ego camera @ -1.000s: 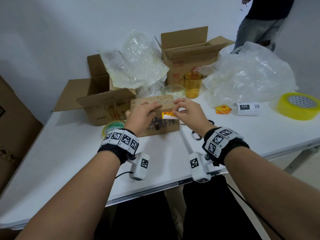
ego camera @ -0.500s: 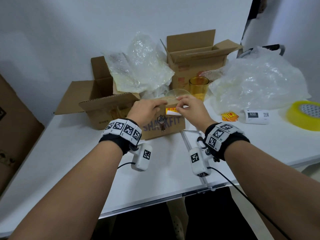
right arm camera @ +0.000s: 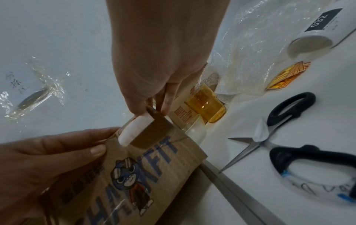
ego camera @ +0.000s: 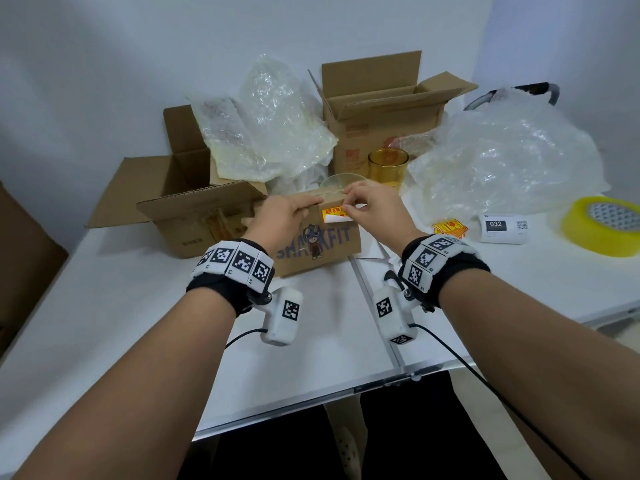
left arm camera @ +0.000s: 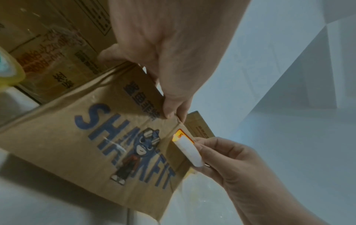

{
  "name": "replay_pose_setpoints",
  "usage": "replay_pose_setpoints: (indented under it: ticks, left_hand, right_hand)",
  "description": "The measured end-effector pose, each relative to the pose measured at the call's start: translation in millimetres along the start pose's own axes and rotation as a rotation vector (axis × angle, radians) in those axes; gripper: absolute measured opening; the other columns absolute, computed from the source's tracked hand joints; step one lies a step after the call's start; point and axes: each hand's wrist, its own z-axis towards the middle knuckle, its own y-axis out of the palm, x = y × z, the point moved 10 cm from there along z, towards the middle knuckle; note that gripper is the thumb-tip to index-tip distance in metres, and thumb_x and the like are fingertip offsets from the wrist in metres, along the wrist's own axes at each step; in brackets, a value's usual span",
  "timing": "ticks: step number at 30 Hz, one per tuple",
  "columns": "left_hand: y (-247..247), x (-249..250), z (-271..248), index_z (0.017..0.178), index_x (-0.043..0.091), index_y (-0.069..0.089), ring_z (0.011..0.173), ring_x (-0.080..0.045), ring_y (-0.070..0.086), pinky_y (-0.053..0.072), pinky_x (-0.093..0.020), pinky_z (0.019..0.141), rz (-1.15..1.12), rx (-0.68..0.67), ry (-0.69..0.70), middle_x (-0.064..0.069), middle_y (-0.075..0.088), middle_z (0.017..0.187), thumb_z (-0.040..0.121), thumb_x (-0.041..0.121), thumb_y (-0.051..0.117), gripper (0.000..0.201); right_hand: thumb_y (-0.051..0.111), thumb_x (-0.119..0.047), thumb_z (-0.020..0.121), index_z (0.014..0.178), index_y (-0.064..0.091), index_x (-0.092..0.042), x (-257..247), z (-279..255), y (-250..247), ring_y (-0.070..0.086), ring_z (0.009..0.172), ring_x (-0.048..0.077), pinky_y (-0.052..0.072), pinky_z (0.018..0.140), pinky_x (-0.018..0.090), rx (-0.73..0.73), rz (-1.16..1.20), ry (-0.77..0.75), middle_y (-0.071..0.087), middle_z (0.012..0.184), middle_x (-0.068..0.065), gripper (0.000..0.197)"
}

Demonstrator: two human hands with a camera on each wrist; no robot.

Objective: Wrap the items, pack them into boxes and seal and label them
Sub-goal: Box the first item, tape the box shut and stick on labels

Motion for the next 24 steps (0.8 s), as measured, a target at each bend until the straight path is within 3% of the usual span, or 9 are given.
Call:
replay_pose_setpoints:
  ticks: [1,4,8,17,22,24]
  left_hand:
    - [1.6,-1.3,1.4,0.127,0.041,0.062,0.094,-0.018,0.061,0.046,-0.031,0.09,-0.016,0.006,-0.019,0.004,0.063,0.13,0.102,0.015,0.046,0.04]
    - [2.8,-1.8,2.0,0.124,0.045,0.063,0.098,-0.023,0.063,0.051,-0.046,0.09,-0.031,0.026,-0.078,0.005,0.062,0.132,0.101,0.018,0.045,0.04]
    - [1.6,1.8,0.7,0.126,0.04,0.063,0.105,-0.022,0.063,0.053,-0.044,0.092,-0.035,0.03,-0.07,0.004,0.06,0.136,0.102,0.015,0.045,0.039]
    - [-1.2,1.0,0.0,0.125,0.04,0.064,0.103,-0.018,0.062,0.052,-0.041,0.091,-0.042,0.045,-0.108,0.009,0.059,0.137,0.102,0.016,0.044,0.039]
    - [0.6,0.0,0.7,0.121,0.048,0.064,0.11,-0.02,0.06,0.049,-0.044,0.096,-0.041,0.039,-0.133,0.009,0.06,0.135,0.098,0.02,0.045,0.04]
    - [1.4,-1.5,0.1,0.119,0.05,0.063,0.098,-0.021,0.062,0.049,-0.048,0.094,-0.045,0.047,-0.161,0.007,0.065,0.126,0.097,0.022,0.045,0.04]
  right_hand:
    - [0.067,-0.015,0.086,0.08,0.072,-0.012,0.6,0.8,0.0,0.062,0.094,0.014,0.052,0.089,0.036,0.006,-0.016,0.005,0.066,0.108,0.0,0.008]
    - [0.066,-0.016,0.086,0.079,0.07,-0.014,1.3,2.7,-0.5,0.063,0.092,0.015,0.053,0.087,0.037,0.024,-0.036,0.013,0.067,0.106,0.001,0.009]
    - [0.066,-0.017,0.086,0.079,0.069,-0.015,-0.5,2.1,0.5,0.062,0.089,0.016,0.053,0.082,0.038,0.042,-0.06,0.006,0.066,0.103,0.0,0.008]
    - [0.061,-0.023,0.087,0.079,0.067,-0.015,0.0,2.7,4.8,0.06,0.088,0.015,0.053,0.078,0.039,0.066,-0.168,0.021,0.064,0.105,-0.003,0.013]
    - [0.059,-0.023,0.089,0.082,0.064,-0.013,-0.4,1.8,6.1,0.059,0.086,0.019,0.051,0.077,0.039,0.076,-0.206,0.028,0.062,0.104,-0.001,0.014]
    - [0.059,-0.023,0.09,0.082,0.062,-0.013,-0.7,0.5,7.3,0.058,0.086,0.021,0.051,0.076,0.04,0.079,-0.208,0.035,0.062,0.103,-0.001,0.013]
